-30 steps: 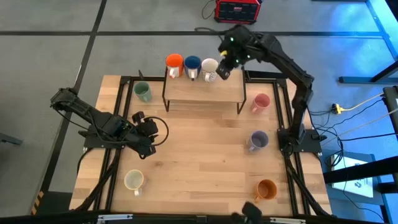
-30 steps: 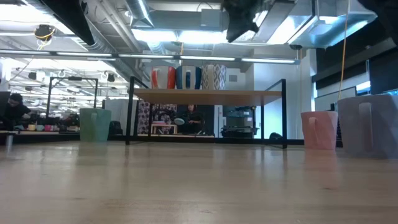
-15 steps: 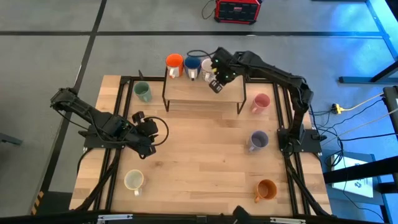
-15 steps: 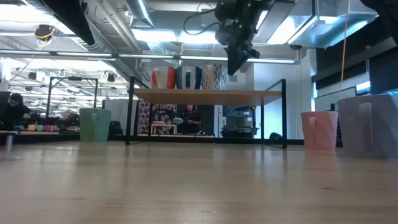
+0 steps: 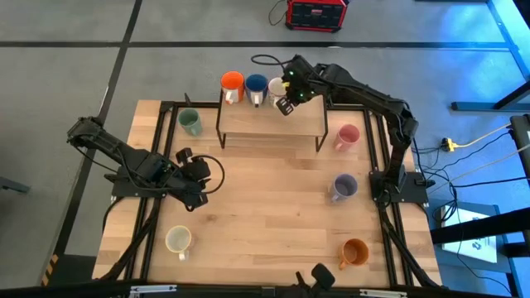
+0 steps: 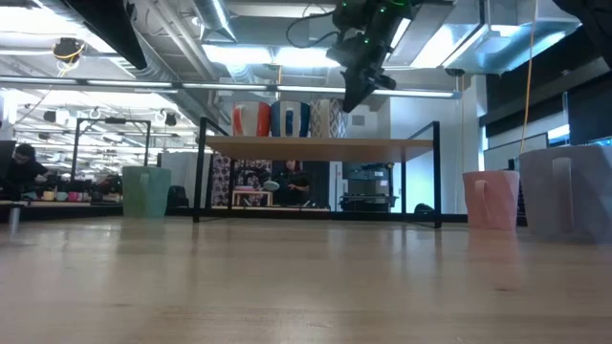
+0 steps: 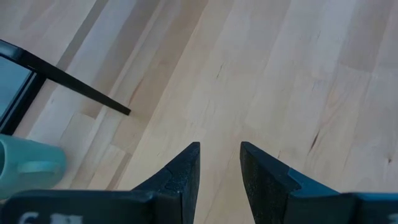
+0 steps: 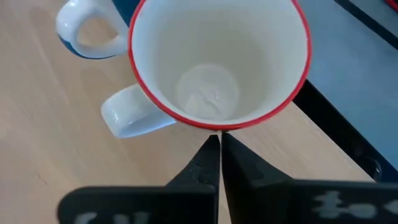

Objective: Place coffee mugs
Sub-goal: Put the gray pattern mug on the shelf, then put the orange pattern mug on the shelf

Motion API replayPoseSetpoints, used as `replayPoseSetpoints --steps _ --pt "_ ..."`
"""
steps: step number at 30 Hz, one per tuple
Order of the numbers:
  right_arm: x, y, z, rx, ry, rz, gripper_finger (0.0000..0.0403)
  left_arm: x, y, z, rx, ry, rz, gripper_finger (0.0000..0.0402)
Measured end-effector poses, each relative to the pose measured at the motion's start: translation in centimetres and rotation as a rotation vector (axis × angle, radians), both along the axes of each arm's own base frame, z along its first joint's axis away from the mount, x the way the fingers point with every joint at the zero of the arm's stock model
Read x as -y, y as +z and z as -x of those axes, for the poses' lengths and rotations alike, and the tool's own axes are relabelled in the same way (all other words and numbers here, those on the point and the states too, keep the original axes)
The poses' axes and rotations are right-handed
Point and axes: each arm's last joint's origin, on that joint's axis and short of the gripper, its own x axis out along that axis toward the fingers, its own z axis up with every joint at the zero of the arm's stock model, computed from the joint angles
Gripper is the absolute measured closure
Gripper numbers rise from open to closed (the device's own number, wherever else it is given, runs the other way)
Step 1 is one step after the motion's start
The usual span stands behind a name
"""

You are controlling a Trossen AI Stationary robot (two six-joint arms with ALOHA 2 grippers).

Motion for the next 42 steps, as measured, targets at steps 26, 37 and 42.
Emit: replayPoseSetpoints --steps 26,37,42 --pt "-4.8 4.0 1.5 -0.016 0.082 -0.018 0.0402 0.1 0.0 -0.1 -0.004 -0.021 -0.001 0.0292" --pt "-27.6 3.6 1.2 0.355 0.604 -0.156 0.0402 1.5 1.6 -2.6 0.228 -0.214 0.055 0.0292" --pt "-33.3 -3.4 2.1 0.488 0.534 -0.227 0.0402 2.8 1.8 -4.2 0.316 -0.332 0.146 0.0292"
